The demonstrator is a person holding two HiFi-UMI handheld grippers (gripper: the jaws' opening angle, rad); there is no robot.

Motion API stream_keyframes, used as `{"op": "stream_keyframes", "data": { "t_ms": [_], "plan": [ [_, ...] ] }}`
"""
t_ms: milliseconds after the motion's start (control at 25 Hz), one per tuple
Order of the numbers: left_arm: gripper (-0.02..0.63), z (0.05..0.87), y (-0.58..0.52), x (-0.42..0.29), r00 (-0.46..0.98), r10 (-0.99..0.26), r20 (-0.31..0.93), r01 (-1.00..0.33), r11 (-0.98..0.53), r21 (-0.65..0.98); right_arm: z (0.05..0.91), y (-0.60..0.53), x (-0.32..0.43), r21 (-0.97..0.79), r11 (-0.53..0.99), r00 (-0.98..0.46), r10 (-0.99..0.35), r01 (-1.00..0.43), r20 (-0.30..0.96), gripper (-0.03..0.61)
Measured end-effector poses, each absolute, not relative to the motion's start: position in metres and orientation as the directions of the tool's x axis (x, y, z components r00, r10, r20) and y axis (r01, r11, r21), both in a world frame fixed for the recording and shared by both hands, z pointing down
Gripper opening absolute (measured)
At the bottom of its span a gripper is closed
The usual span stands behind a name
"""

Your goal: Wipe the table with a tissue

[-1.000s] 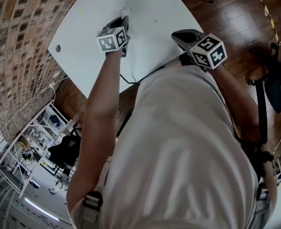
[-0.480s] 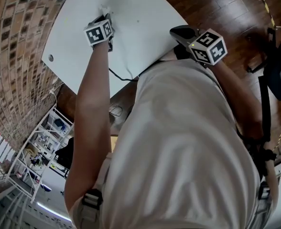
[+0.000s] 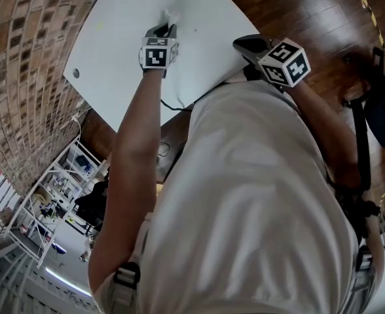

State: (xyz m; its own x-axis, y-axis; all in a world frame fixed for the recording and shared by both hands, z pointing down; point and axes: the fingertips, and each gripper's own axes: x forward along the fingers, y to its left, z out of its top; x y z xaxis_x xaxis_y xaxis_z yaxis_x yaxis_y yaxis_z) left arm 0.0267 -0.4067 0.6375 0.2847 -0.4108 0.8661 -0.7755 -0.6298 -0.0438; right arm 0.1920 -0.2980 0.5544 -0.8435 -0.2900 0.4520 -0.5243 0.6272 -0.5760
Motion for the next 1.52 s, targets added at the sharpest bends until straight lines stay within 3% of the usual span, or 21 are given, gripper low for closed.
{"op": "stream_keyframes", "data": {
  "t_ms": [280, 480, 680, 880, 1080, 1520],
  "plan": [
    [0.041, 0.638, -0.376, 0.042, 0.340, -0.387, 0.857, -0.789, -0.614, 0.035, 0.555, -0.301, 0.183, -0.590, 0.640, -0.861, -0.255, -0.492, 0.440, 0.008],
    [0.043, 0.620, -0.379, 0.025, 0.384, -0.485, 0.786, -0.907, -0.359, 0.221, 0.549, -0.302, 0.178, -0.617, 0.627, -0.873, -0.250, -0.475, 0.418, 0.008],
    [0.044, 0.609, -0.380, -0.028, 0.176, -0.595, 0.785, -0.979, -0.189, 0.076, 0.545, -0.301, 0.181, -0.661, 0.583, -0.880, -0.266, -0.472, 0.394, 0.008],
    [0.044, 0.617, -0.382, -0.070, 0.041, -0.602, 0.798, -0.999, -0.031, 0.028, 0.547, -0.301, 0.187, -0.669, 0.568, -0.877, -0.278, -0.479, 0.392, 0.008],
    [0.044, 0.627, -0.387, -0.054, 0.105, -0.573, 0.813, -0.992, -0.114, 0.048, 0.552, -0.295, 0.193, -0.674, 0.550, -0.870, -0.293, -0.492, 0.396, 0.008],
    [0.040, 0.635, -0.352, 0.075, 0.338, -0.443, 0.830, -0.848, -0.525, 0.066, 0.548, -0.293, 0.189, -0.698, 0.542, -0.883, -0.283, -0.469, 0.374, 0.008]
  ]
}}
